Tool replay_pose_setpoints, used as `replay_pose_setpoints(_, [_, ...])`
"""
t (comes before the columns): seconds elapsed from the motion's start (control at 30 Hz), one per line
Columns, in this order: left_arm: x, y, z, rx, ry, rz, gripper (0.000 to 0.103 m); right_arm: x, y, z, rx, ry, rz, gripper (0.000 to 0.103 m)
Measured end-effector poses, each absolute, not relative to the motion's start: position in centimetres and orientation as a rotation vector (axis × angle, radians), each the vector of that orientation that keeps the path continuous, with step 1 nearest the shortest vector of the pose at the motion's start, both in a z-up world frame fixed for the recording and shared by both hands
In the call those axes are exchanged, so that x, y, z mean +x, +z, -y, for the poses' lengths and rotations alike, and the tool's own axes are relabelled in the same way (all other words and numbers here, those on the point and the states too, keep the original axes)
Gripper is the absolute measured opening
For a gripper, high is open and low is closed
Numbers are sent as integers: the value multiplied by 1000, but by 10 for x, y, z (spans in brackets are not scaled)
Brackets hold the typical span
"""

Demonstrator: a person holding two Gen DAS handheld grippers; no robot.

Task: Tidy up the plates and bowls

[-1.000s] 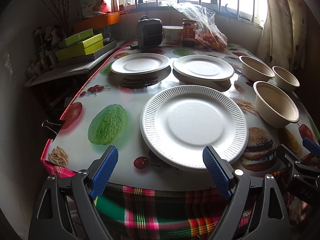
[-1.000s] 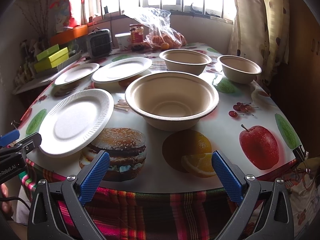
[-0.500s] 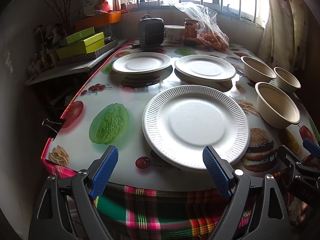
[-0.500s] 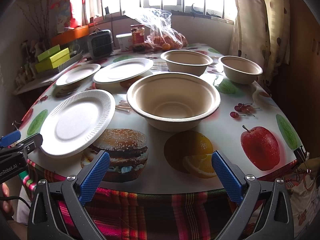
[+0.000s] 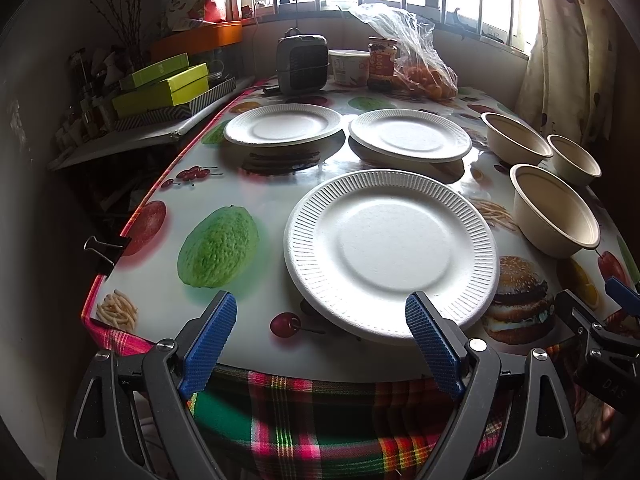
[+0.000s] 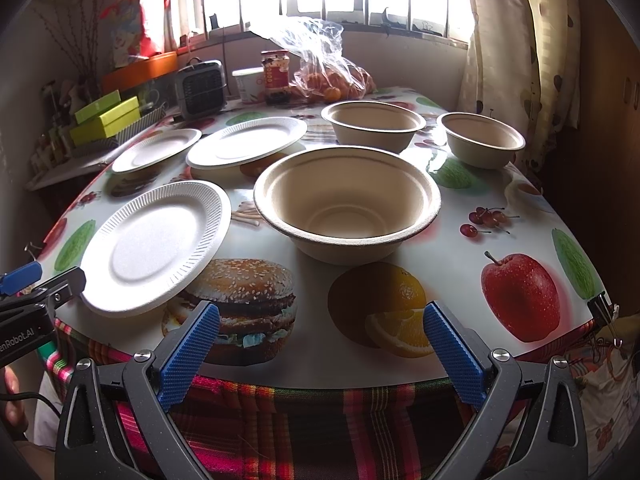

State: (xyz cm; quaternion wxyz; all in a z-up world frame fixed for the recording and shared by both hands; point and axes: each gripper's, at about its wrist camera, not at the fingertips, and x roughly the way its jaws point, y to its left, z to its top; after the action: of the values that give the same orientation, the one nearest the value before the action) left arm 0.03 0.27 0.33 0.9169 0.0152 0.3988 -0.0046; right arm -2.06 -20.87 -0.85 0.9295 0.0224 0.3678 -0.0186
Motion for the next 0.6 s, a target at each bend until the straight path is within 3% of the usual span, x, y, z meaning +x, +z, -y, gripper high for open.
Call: replay_pose_setpoints(0.6, [1,7,-5,25,-10,-802,87,-21,-1,208,41,-29,-721,103])
